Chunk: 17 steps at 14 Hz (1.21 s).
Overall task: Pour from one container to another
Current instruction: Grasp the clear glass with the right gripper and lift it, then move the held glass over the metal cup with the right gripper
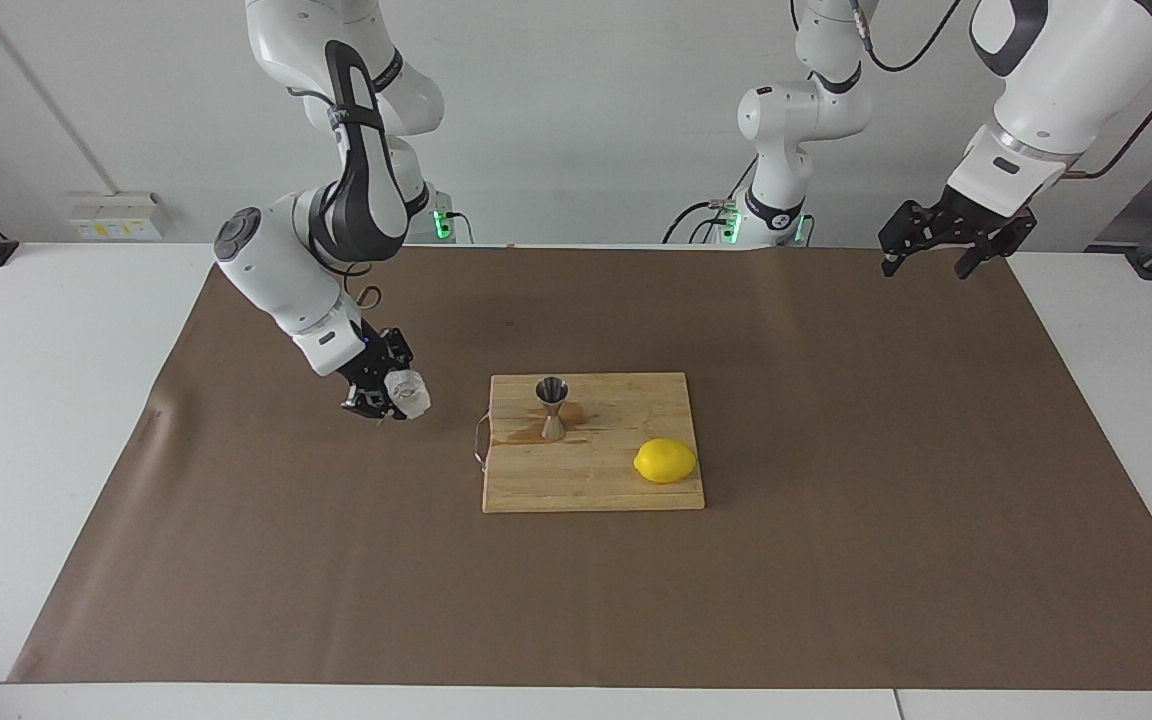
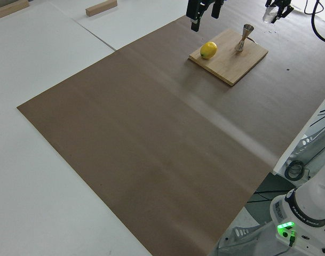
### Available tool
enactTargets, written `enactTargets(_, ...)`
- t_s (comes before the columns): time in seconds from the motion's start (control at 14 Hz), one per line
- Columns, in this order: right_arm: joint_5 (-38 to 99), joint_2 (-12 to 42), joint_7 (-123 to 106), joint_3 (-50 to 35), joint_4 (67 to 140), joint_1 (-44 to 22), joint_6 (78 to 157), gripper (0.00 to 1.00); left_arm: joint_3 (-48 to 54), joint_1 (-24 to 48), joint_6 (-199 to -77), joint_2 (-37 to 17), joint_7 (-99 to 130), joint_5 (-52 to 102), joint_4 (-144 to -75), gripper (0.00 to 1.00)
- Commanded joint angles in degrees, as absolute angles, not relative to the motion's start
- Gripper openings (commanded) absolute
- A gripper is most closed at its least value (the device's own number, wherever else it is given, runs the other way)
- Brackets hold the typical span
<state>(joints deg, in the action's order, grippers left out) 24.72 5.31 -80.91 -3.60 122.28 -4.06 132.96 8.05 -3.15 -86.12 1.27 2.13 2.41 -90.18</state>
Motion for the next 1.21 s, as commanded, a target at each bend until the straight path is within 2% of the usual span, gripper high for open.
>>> enactTargets(0.0,16.56,5.97,-69.39,-3.78,118.31,-7.11,131.84,0.06,7.65,-3.34,-86.57,3.34,2.46,3.08,-92.81,1.0)
enactTargets(0.5,4.84,8.17,-51.52,-3.78,111.37,-14.58,131.57,0.05,7.65,-3.08,-85.61,3.52,2.64,2.9,-92.72,1.0)
enactTargets(0.93,-4.2,14.58,-44.83,-3.78,100.73,-21.26,126.57,0.04,7.65,-3.34,-85.61,3.52,2.64,2.9,-92.72,1.0)
enactTargets(1.14,-10.96,15.56,-44.91,-3.78,101.16,-23.03,126.04,0.04,7.65,-3.34,-85.61,3.52,2.64,2.9,-92.72,1.0)
